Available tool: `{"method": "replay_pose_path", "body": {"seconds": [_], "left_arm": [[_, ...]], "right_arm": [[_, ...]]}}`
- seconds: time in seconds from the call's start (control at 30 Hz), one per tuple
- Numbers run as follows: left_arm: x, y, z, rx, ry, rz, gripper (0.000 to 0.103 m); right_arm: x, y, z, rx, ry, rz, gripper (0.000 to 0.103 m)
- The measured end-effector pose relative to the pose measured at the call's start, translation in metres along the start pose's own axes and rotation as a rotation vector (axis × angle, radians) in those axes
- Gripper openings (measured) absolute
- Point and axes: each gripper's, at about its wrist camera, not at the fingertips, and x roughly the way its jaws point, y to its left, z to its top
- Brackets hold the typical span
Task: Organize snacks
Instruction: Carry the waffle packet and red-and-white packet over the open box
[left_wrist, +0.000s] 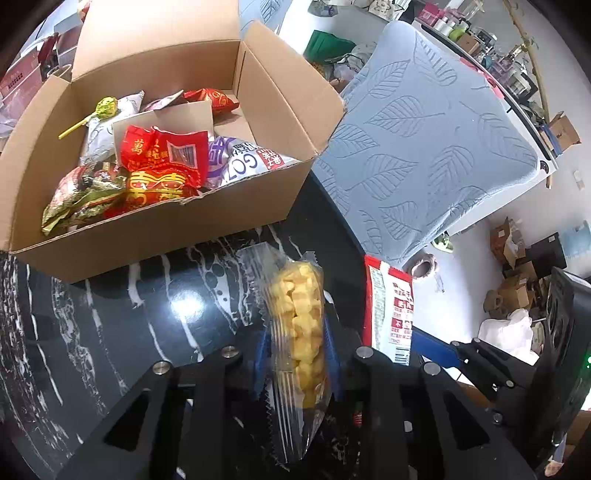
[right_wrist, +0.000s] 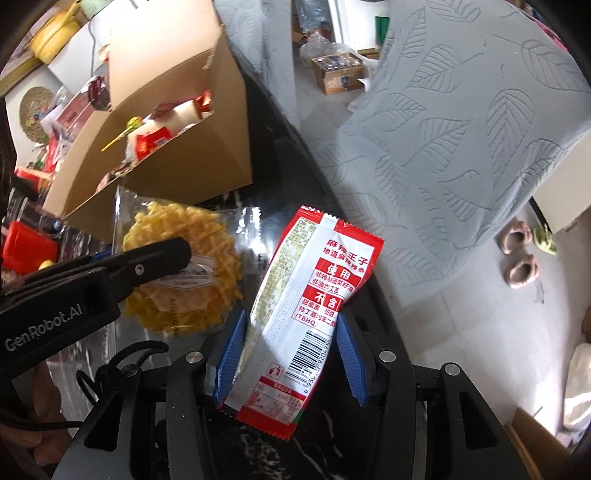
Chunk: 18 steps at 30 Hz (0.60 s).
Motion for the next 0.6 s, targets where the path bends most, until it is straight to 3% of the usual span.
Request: {"method": "replay_pose_path", "body": {"seconds": [0.17, 0.6], "left_arm": [[-0.017, 0.009, -0.005, 0.008, -0.010, 0.036, 0.025], [-0.074, 0.038, -0.030, 0.002, -0.052, 0.048, 0.025]], "right_arm": [[-0.006, 0.010, -0.001, -0.021, -0.017, 0.022, 0.049], [-0.031, 0.056, -0.016, -0.085, -0.056, 0.082, 0.049]]}}
